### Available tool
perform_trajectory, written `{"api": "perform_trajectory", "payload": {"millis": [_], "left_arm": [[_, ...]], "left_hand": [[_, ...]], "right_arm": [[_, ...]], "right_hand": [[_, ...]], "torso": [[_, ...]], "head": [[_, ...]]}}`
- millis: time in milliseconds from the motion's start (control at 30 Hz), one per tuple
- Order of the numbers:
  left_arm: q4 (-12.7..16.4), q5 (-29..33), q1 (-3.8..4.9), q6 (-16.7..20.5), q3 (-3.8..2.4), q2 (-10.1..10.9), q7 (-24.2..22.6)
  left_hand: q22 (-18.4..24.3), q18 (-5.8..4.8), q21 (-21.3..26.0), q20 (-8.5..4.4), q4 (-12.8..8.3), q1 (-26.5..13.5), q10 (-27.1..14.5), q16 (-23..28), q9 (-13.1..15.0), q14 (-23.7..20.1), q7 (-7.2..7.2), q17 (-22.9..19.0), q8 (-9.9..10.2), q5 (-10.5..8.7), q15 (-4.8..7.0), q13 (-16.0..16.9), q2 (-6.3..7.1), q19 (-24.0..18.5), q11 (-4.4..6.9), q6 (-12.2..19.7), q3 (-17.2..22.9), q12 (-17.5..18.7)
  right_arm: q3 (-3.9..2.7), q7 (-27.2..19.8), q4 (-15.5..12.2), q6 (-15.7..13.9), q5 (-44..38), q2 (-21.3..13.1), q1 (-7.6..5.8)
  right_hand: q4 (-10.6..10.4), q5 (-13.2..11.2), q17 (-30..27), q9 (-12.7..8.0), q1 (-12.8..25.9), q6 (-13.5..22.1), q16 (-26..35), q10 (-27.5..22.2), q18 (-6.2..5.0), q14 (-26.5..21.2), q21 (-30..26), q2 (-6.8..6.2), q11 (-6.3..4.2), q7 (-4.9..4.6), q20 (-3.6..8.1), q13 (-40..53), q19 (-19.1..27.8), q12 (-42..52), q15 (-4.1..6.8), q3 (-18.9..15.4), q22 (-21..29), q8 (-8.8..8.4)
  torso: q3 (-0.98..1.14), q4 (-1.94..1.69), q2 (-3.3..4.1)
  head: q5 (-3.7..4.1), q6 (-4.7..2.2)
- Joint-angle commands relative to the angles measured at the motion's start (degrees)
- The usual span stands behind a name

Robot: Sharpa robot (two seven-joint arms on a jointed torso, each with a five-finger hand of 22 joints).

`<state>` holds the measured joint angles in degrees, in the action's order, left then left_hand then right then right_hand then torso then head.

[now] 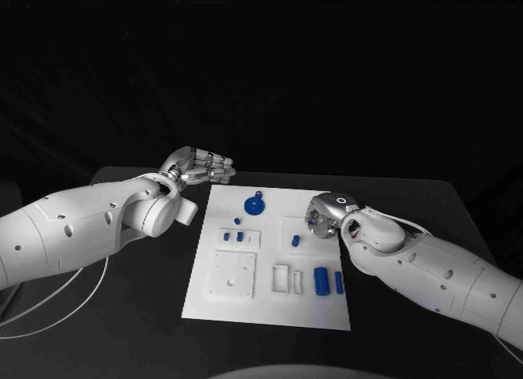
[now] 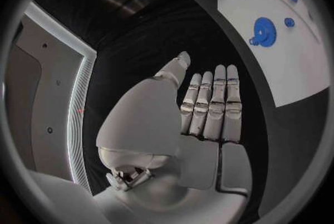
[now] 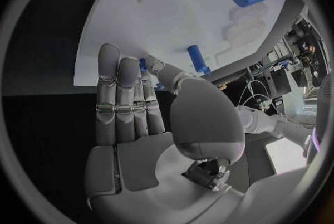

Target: Assemble the parts on the task board

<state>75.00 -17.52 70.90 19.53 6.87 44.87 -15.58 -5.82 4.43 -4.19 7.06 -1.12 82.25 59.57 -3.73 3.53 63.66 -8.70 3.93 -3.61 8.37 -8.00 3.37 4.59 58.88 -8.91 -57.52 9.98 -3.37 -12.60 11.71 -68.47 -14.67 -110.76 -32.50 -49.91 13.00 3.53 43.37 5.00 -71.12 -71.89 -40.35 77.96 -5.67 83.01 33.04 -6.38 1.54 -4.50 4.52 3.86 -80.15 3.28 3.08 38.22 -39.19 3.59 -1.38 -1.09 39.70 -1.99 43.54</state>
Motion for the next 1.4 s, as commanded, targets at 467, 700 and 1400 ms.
{"api": "perform_trajectory", "payload": {"millis": [467, 700, 1400], "left_arm": [[-1.8, 0.5, 0.11, -0.4, -0.06, -0.6, -0.5], [-3.6, 1.5, 0.10, -0.2, -0.07, -1.3, -0.7], [-5.5, 5.4, 0.08, 3.1, -0.05, -3.7, -2.0]], "left_hand": [[0.1, 0.09, -0.2, 0.10, -0.1, 0.0, -0.3, 0.2, 0.0, -0.4, -0.12, 0.0, -0.2, -0.15, 0.04, 0.0, -0.25, 0.3, -0.05, -0.3, -0.3, 0.0], [0.4, 0.11, -0.3, 0.12, -0.3, 0.0, -0.3, 0.2, 0.0, -0.3, -0.12, 0.0, -0.2, -0.12, 0.04, 0.0, -0.29, 0.3, -0.04, -0.3, -0.4, 0.0], [0.7, 0.12, -0.3, 0.23, -0.4, -0.2, -0.3, 0.2, 0.0, -0.9, -0.09, 0.0, -0.2, -0.08, -0.10, 0.0, -0.39, 0.2, -0.06, -0.4, -0.4, 0.0]], "right_arm": [[-2.31, 1.7, -6.7, -4.2, -0.2, -3.1, 0.12], [-4.68, 1.3, -11.3, -5.5, 1.8, -4.4, 0.08], [-0.57, -0.9, -12.7, -4.4, 1.3, 3.8, 1.38]], "right_hand": [[0.1, -0.6, 0.0, 0.3, 0.0, -1.1, -0.4, 1.4, -0.85, 0.2, -1.1, 0.31, -0.64, 0.16, 0.55, -0.1, -0.8, 0.2, 0.64, 0.6, -2.7, 0.11], [-0.1, -0.6, 0.1, 0.3, -0.1, -1.1, -0.3, 1.4, -0.85, 0.3, -1.7, 0.19, -0.66, 0.17, 0.70, -0.1, -1.1, 0.2, 0.78, 0.6, -3.9, 0.10], [0.4, -0.5, -0.3, 0.3, -0.1, -1.0, -0.1, 1.3, -0.96, 0.3, -3.0, 0.52, -0.60, 0.12, 0.71, -0.1, -1.5, 0.2, 0.82, 0.5, -6.1, 0.09]], "torso": [[-0.09, 0.03, -0.13], [-0.14, -0.04, -0.21], [-0.46, -0.26, -0.49]], "head": [[-0.04, -0.42], [-0.18, -0.92], [-5.88, -1.01]]}}
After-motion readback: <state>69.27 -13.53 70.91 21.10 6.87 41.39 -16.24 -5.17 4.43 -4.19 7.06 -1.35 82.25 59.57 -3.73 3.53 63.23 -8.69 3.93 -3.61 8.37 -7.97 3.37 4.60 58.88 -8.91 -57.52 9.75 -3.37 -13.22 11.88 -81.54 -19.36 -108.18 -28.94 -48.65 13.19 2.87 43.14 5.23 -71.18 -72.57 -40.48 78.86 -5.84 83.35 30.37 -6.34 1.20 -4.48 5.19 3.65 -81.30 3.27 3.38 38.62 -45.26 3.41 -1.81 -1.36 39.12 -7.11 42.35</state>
